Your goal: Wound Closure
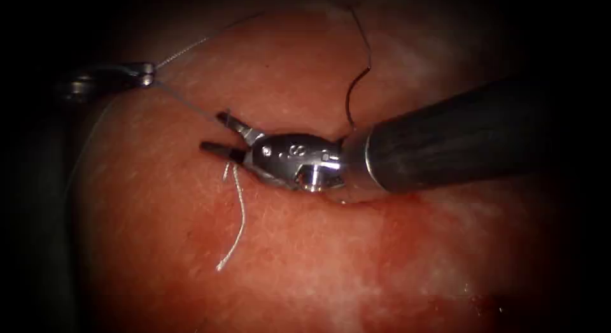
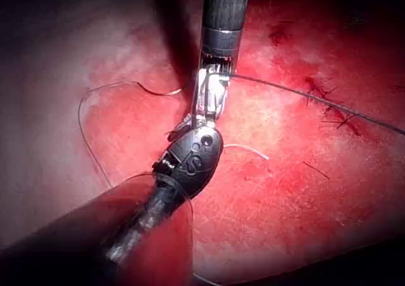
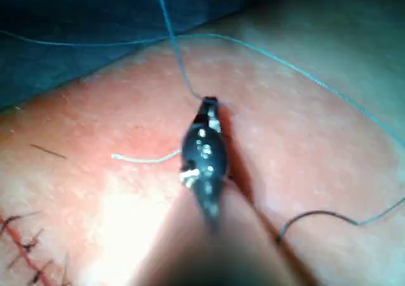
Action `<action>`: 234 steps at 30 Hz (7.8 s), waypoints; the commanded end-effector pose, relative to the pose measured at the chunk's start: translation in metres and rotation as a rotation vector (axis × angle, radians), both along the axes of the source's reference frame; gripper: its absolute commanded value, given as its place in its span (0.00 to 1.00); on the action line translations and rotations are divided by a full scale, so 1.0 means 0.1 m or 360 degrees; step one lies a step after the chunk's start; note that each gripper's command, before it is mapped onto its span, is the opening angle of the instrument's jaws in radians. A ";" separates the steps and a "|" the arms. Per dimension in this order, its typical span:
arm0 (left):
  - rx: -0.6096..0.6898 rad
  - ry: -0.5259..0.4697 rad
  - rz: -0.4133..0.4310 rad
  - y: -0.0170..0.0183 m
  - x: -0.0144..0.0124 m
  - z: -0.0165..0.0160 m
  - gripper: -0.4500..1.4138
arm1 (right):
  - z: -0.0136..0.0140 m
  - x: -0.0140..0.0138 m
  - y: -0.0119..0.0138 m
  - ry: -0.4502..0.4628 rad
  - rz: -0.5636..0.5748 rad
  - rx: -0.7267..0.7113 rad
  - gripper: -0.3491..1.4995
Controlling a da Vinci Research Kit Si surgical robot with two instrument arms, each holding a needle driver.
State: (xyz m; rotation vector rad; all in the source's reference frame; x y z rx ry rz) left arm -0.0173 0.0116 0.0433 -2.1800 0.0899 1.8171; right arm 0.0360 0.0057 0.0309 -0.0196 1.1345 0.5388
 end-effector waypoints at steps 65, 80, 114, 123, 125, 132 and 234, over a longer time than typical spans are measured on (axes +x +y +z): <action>0.1314 0.1274 -0.0087 -0.198 -0.081 0.182 0.35 | -0.008 -0.118 -0.024 -0.0132 0.0102 0.0039 0.98; 0.1402 0.1472 -0.0035 -0.219 -0.078 0.179 0.41 | -0.012 -0.116 -0.025 -0.0133 0.0093 0.0050 0.97; 0.1103 0.1357 -0.0093 -0.141 -0.034 0.100 0.00 | -0.007 -0.024 -0.068 0.0131 -0.0539 -0.0123 0.89; 0.1096 0.1367 -0.0121 -0.145 -0.041 0.103 0.00 | 0.007 0.003 -0.058 0.0100 -0.0551 -0.0198 0.89; 0.1096 0.1372 -0.0127 -0.145 -0.041 0.103 0.00 | 0.012 0.008 -0.053 0.0102 -0.0531 -0.0214 0.89; 0.1101 0.1366 -0.0122 -0.145 -0.041 0.103 0.00 | 0.032 0.033 -0.052 0.0087 -0.0506 -0.0250 0.89; 0.1114 0.1342 -0.0156 -0.195 0.103 0.148 0.83 | -0.055 -0.001 -0.023 0.0132 -0.0361 -0.0304 0.86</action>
